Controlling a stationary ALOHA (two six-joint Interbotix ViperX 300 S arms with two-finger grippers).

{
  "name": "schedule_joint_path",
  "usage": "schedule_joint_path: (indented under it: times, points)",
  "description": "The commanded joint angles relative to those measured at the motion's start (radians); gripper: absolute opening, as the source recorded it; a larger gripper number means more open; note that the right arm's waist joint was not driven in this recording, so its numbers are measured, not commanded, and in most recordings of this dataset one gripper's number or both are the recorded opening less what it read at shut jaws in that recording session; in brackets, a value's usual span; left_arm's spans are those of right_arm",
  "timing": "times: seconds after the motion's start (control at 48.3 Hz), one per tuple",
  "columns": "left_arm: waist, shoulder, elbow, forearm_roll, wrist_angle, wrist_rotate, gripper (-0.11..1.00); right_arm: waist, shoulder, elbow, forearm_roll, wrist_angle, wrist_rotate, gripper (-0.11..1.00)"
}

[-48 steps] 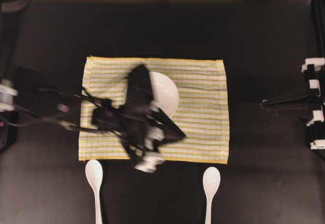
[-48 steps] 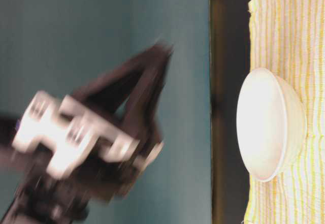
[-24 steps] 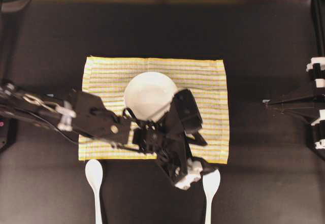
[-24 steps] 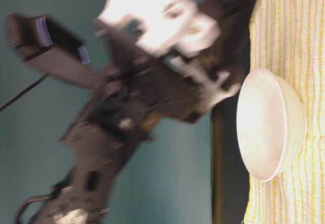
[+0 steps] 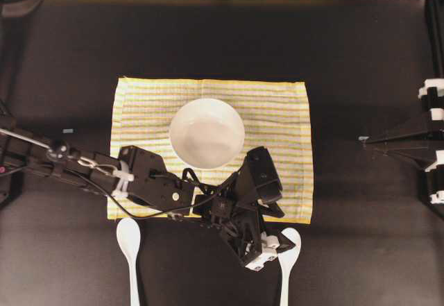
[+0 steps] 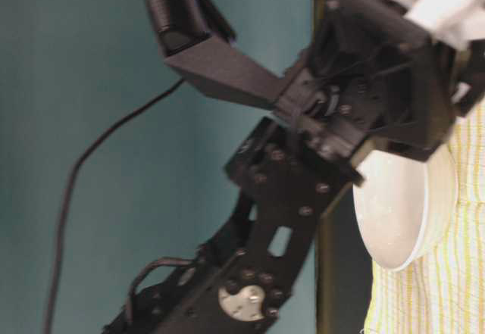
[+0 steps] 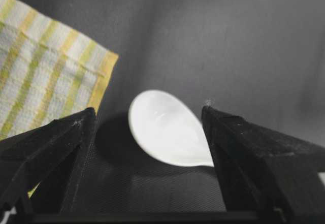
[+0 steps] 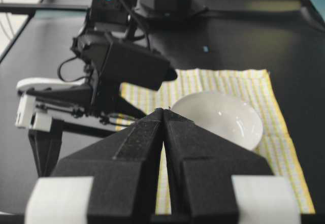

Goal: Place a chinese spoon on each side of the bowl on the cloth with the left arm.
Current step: 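Lower the left gripper and grasp the right spoon's handle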

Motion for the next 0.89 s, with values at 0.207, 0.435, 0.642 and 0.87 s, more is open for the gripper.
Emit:
schedule_joint_path:
  times: [0.207,0.435,0.642,0.87]
  points:
    - [0.0,0.021,-0.017,0.003,-0.009,0.003,0.8,0.0,0.005,-0.006,0.003,-0.005,0.0,0.01]
    - [0.0,0.043,-0.041,0.003,-0.003,0.006,0.79,0.0,0.005,-0.003,0.002,-0.005,0.0,0.01]
    - [0.0,0.051,-0.055,0.003,0.008,0.014,0.71,0.0,0.005,-0.002,0.002,-0.005,0.002,0.01]
    - [0.002,0.061,-0.092,0.003,0.077,0.026,0.52,0.0,0.005,0.0,0.002,-0.005,-0.003,0.01]
